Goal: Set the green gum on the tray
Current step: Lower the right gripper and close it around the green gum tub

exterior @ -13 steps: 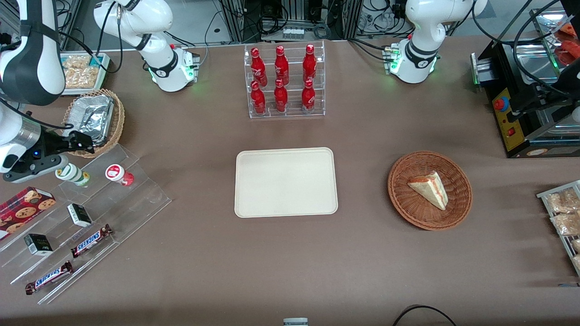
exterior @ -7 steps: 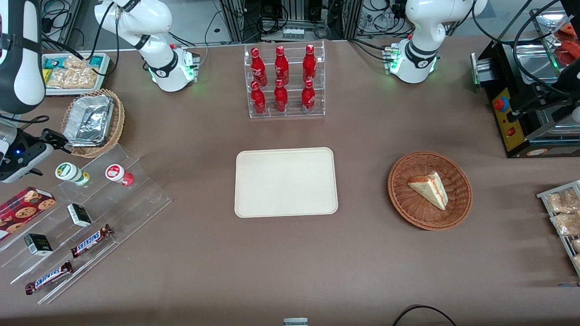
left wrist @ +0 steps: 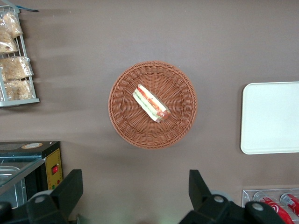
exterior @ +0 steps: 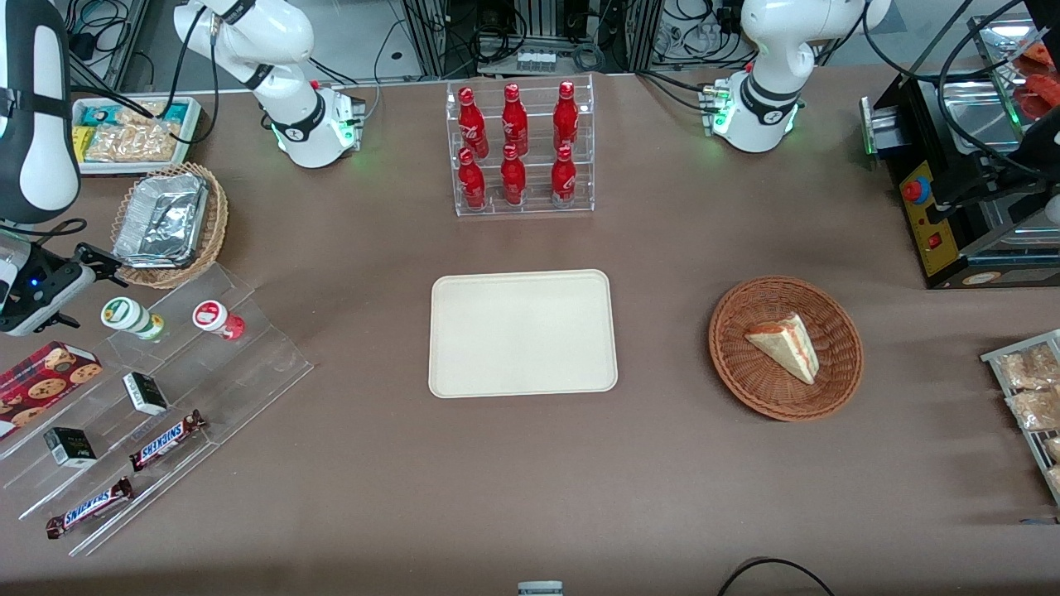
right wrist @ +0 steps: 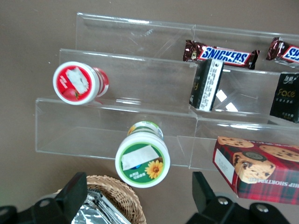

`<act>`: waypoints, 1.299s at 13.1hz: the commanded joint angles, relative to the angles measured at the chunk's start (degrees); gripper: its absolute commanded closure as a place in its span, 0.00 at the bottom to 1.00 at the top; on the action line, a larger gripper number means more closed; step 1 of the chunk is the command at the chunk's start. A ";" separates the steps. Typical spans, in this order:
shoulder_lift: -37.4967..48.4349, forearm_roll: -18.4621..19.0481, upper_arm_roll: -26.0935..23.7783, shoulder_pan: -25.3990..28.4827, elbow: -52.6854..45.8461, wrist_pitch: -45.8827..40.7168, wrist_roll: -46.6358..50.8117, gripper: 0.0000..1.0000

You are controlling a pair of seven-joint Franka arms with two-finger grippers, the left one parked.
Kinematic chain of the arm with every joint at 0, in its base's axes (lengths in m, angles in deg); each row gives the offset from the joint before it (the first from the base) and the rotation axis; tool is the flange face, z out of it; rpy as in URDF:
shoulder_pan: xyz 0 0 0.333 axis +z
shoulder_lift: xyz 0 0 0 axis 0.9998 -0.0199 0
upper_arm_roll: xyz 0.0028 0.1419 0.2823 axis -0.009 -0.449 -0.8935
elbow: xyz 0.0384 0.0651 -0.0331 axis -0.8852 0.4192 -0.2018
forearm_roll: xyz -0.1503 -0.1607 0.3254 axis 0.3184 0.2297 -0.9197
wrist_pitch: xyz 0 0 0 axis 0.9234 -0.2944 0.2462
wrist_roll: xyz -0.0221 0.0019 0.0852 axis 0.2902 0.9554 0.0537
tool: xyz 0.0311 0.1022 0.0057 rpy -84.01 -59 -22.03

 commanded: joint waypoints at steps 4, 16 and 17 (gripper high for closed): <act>-0.79 -3.93 -0.26 -0.70 2.78 4.74 -1.53 0.00; -2.55 -4.03 -0.26 -0.17 4.10 8.35 -2.50 1.00; -2.20 -4.03 -0.43 -0.08 3.93 8.08 -1.98 1.00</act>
